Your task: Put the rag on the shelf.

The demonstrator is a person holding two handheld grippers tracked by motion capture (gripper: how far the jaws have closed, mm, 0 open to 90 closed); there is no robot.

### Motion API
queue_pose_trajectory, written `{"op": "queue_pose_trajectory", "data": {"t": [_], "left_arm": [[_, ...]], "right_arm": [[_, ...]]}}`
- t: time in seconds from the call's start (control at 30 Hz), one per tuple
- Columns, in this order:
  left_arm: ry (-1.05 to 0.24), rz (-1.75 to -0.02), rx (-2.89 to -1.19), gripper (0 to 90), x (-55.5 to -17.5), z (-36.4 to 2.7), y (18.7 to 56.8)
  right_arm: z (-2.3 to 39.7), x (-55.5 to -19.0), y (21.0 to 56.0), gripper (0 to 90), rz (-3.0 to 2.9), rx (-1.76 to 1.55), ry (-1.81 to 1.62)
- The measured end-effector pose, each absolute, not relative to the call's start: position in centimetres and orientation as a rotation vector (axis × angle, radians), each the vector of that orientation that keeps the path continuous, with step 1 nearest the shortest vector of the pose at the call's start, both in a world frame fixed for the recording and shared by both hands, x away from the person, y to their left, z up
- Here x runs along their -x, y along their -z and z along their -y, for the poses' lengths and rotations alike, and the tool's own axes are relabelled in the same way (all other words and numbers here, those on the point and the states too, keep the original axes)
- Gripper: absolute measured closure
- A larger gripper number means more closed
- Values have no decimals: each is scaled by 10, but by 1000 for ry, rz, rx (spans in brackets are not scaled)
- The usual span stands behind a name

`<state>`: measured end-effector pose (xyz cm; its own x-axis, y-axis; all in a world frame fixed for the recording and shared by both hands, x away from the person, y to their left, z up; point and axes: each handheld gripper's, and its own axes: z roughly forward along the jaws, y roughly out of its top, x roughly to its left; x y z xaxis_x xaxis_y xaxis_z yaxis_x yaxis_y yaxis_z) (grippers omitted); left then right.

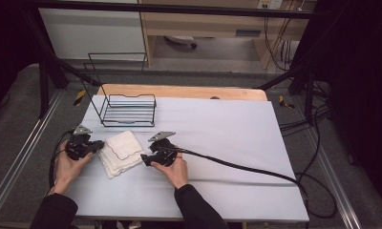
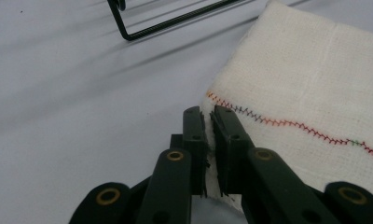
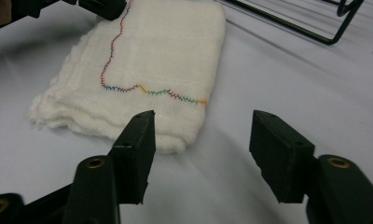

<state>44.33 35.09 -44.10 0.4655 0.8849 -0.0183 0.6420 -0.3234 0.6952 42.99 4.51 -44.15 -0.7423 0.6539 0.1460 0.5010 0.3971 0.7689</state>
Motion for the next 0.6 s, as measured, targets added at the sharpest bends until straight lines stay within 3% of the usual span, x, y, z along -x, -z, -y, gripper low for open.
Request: {"op": "queue_pose_trajectory", "data": {"t": [0.03,0.3,0.6], "left_arm": [[-484,-1269,-2070,841,-443,-351,441],[-494,-1264,-2071,836,-443,-351,442],[-518,-1258,-2081,844,-442,-348,441]], "right_arm": [[-49,-432,443,484,-2484,-1076,-1256],[-58,-433,455,586,-2502,-1146,-1250],[-60,-431,457,818,-2488,-1174,-1311]]}}
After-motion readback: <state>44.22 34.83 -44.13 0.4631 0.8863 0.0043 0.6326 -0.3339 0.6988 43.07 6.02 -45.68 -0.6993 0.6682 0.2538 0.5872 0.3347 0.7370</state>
